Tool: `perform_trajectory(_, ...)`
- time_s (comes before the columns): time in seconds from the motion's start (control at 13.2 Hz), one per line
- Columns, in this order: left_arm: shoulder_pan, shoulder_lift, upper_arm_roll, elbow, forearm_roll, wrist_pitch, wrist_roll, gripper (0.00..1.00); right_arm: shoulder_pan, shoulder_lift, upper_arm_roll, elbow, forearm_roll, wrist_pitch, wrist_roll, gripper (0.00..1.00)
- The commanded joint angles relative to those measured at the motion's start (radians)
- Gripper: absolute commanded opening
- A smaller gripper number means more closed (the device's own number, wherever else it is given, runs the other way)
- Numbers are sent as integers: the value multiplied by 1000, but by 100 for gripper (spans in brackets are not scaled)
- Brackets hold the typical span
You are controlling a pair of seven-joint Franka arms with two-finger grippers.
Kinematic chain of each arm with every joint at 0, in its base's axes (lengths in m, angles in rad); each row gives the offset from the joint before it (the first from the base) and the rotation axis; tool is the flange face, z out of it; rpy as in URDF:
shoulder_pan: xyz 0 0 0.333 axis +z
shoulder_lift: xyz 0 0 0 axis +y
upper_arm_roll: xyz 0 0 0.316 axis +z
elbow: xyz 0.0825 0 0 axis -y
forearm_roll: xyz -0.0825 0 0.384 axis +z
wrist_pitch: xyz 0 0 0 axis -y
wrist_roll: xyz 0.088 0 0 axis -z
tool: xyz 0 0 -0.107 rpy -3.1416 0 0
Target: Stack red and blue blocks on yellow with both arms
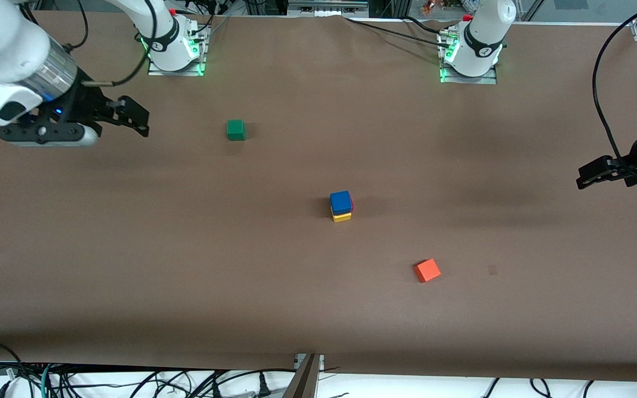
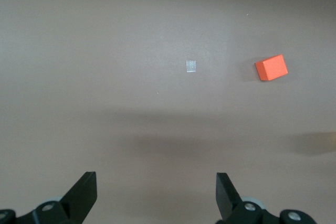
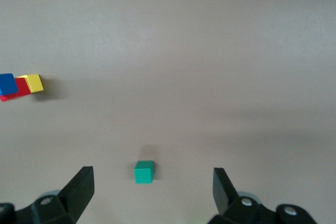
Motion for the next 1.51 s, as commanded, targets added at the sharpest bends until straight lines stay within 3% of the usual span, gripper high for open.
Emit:
perform_trajectory(0.0,8,-2,-5,9,4,-1,21,100,15,-35,-42,-49,-3,25,-49,100)
perform_trajectory(0.38,8,-2,-5,9,4,-1,21,100,15,-35,-89,-34,-9,-12,-121,100)
perform_trajectory(0.61,8,-2,-5,9,4,-1,21,100,7,-9,-83,-36,-5,28,-110,100)
perform_trajectory(0.68,8,-2,-5,9,4,-1,21,100,-25,-5,-59,-37,-5,36,-106,100)
perform_trajectory(0.83,8,-2,-5,9,4,-1,21,100,-198,-11,125,-39,-6,22,-104,100)
perform_trajectory(1.44,8,-2,-5,9,4,-1,21,100,-209,12,141,-17,-64,22,-124,100)
